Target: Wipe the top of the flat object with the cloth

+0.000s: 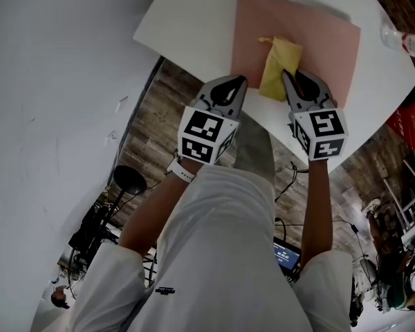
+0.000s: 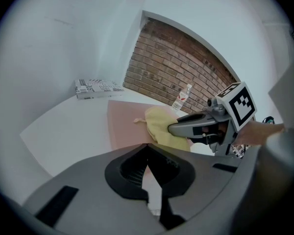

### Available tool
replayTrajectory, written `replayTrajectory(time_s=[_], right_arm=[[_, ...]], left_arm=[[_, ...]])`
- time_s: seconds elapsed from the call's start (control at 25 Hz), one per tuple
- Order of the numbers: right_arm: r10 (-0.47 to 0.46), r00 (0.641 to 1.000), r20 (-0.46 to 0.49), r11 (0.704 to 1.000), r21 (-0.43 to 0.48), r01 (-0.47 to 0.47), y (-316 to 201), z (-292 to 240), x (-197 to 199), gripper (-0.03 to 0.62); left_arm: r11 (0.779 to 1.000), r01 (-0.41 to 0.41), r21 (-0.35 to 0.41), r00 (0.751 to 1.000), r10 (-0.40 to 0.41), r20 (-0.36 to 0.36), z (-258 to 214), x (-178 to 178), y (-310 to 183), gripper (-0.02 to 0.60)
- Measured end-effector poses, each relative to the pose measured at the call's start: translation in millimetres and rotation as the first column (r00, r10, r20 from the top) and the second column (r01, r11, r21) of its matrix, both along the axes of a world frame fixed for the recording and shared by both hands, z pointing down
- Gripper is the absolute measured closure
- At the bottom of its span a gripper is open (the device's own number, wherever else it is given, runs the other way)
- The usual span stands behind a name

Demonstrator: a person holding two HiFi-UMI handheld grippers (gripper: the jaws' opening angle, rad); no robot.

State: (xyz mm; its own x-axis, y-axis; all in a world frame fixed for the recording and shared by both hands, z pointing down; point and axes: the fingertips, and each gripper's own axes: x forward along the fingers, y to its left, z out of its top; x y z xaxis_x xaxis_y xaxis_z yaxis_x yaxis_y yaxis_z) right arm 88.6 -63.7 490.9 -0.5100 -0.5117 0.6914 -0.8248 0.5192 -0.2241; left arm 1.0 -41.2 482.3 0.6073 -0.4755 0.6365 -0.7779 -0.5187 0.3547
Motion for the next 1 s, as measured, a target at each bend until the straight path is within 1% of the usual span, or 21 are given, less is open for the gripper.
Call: replayTrajectory(time_s=[0.36, 0.64, 1.0], right_arm=[[0.028, 0.999, -0.022, 0.999, -0.018, -0.028, 1, 7, 32, 0.543], [0.054, 0.998, -0.041, 0.998, -0.022, -0.055, 5, 10, 60, 0.543], [0.084, 0.993, -0.081, 0.996, -0.020, -0.085, 11, 15, 99, 0.543]], left_arm=[[0.999, -0.035, -0.026, 0.997, 0.037, 0.065, 18, 12, 0, 0.565], [0.998, -0.043, -0.054, 0.989, 0.050, 0.141, 34, 14, 1, 0.565], [0.997, -0.044, -0.060, 0.982, 0.054, 0.180, 38, 15, 0, 0.565]])
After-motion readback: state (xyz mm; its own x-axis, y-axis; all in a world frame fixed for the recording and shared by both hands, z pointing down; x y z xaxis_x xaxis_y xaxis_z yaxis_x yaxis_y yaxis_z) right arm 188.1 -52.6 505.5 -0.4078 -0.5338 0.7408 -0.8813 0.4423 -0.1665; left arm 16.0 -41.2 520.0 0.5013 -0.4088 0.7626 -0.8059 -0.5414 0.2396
